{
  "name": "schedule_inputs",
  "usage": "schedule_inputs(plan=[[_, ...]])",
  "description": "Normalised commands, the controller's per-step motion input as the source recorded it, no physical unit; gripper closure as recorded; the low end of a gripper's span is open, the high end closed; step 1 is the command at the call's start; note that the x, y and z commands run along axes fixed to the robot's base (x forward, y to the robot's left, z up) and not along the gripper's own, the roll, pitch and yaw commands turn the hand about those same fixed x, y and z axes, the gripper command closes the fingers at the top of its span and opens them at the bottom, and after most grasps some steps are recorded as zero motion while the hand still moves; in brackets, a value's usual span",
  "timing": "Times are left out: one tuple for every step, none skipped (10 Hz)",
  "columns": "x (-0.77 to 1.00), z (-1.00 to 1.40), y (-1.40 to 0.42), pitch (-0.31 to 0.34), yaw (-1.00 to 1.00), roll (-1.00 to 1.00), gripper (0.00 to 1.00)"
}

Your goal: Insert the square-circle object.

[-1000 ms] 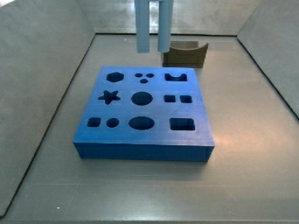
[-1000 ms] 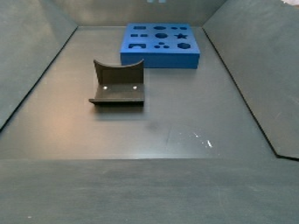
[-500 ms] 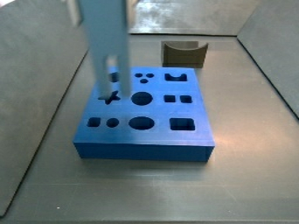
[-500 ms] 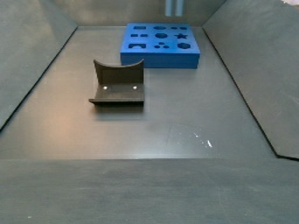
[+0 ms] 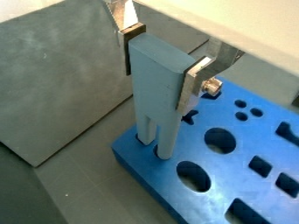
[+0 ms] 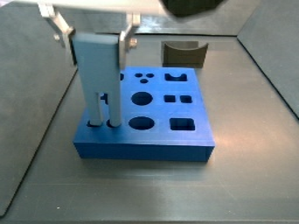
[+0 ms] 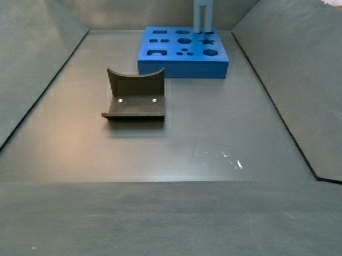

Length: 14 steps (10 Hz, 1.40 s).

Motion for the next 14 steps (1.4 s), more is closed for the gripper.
schedule_inputs(plan=[[-0.14,-0.32,0.00,0.083,0.00,-0.01,1.00],[-0.29,-0.25,0.04,0.067,0.00,-0.01,1.00],[-0.28,-0.22,0.09,0.060,0.00,0.00,1.00],[-0.12,-0.25,0.02,0.056,0.00,0.00,1.00],[0.06,-0.35,0.00,0.084,-0.02,-0.03,1.00],[0.20,-0.43,-0.02,0.077,-0.17,-0.05,1.00],[0.07,-0.23,-0.01,0.054,-0.17,0.07,1.00],[0.00,-0.15,0.00,0.000,-0.20,0.00,1.00],[-0.10,-0.35,0.00,-0.106,-0.17,-0.04,1.00],[-0.11,-0.32,0.00,-0.120,-0.17,-0.07,1.00],[-0.06,-0.34,0.02,-0.143,-0.13,-0.13,1.00],[-0.02,-0.42,0.00,-0.169,-0.09,-0.12,1.00],[0.00,-0.43,0.00,-0.189,-0.09,-0.16,1.00],[-0.05,-0.43,0.00,-0.227,-0.11,-0.17,1.00]])
